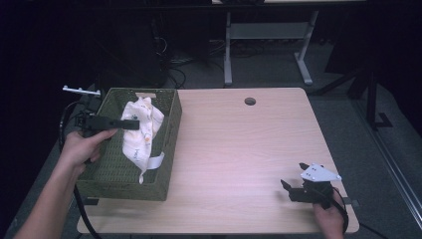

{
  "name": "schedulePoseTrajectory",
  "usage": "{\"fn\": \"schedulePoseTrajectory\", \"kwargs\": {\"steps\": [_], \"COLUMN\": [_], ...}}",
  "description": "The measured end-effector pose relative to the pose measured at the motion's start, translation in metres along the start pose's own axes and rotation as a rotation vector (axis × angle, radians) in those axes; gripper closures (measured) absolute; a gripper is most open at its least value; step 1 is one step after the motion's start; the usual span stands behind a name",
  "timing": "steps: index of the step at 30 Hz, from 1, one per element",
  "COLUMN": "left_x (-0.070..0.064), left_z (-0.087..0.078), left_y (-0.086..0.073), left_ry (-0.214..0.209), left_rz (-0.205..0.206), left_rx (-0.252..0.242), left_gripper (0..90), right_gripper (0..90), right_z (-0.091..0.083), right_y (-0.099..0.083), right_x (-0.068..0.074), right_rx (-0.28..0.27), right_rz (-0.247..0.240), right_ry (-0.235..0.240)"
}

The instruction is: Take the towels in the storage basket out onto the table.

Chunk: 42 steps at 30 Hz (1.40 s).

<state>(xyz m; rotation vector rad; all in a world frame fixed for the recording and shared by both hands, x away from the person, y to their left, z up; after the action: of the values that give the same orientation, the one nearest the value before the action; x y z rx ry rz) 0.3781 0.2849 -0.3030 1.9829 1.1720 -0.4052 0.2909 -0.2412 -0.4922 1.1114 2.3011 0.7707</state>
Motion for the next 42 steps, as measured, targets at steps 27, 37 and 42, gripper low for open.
{"fn": "schedulePoseTrajectory", "kwargs": {"steps": [27,37,42], "left_x": [-0.036,-0.047,-0.052], "left_z": [0.053,0.069,0.082], "left_y": [0.024,0.033,0.036], "left_ry": [-0.043,-0.048,-0.05], "left_rz": [0.076,0.104,0.115], "left_rx": [0.085,0.112,0.129], "left_gripper": [74.0,74.0,73.9], "right_gripper": [13.7,13.7,13.7], "right_z": [-0.003,-0.004,-0.004], "right_y": [0.001,0.001,0.001], "right_x": [-0.003,-0.003,-0.003], "right_rx": [-0.018,-0.02,-0.023], "right_rz": [0.01,0.011,0.012], "right_ry": [-0.002,0.0,0.0]}}
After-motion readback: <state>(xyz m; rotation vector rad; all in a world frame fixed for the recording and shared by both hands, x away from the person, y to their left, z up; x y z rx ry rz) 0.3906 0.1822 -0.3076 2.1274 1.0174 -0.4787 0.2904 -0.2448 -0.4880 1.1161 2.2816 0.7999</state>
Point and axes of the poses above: each handheld gripper's, and its own axes: z roughly forward along the jaws, y roughly out of its top, x roughly to its left, the point moved 5 cm from there along z, roughly forward along the jaws, and after that the axes turned 13 degrees about x, right-handed, at the moved point
